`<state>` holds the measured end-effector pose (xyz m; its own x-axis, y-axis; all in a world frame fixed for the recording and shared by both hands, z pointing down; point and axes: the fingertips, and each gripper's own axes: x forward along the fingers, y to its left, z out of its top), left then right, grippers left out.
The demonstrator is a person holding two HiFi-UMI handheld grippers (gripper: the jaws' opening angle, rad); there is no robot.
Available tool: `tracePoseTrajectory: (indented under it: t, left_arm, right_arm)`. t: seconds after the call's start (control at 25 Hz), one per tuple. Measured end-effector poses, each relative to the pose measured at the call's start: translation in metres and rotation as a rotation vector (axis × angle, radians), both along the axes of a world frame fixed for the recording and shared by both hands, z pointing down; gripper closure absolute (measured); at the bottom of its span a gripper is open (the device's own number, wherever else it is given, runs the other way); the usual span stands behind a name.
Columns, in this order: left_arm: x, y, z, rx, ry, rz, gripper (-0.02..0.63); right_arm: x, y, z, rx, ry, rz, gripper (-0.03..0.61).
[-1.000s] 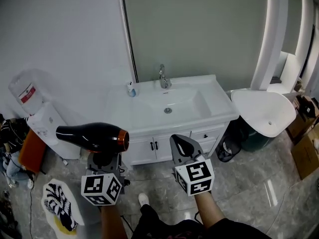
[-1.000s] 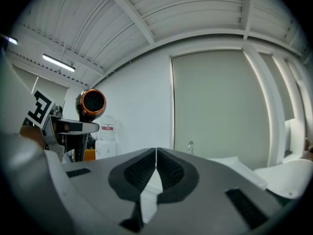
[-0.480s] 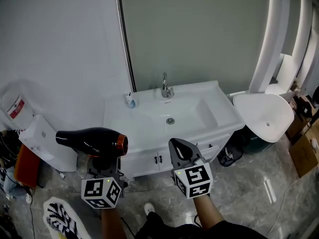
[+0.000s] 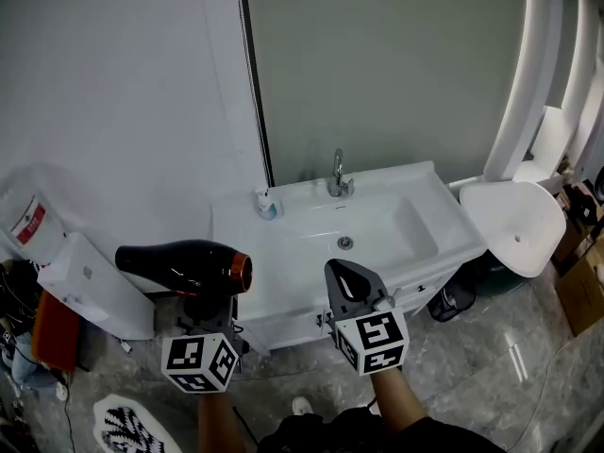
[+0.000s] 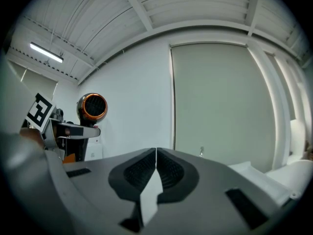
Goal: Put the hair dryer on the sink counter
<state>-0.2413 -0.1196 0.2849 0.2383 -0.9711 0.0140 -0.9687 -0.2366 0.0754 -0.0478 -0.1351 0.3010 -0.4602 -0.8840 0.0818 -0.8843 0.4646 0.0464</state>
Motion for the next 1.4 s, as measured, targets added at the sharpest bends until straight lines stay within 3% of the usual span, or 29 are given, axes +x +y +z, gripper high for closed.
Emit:
tracePoseTrajectory:
  t: [0.44, 0.88, 1.4]
  left_arm:
    - [0.006, -0.029, -0.001, 0.006, 0.000, -0.011, 0.436]
    - [0.031, -0.055, -0.005, 0.004, -0.027, -0.094, 0.436]
    - [0.021, -0.088, 0.003, -0.043, -0.047, -0.131, 0.436]
  right_arm:
    - [0.005, -0.031, -0.008, 0.021, 0.016, -0.025, 0.557]
    - [0.025, -0.076, -0.007, 0.016, 0.008, -0.121, 0.557]
    - [0.009, -0.118, 0.005, -0.011, -0.022, -0.167, 0.557]
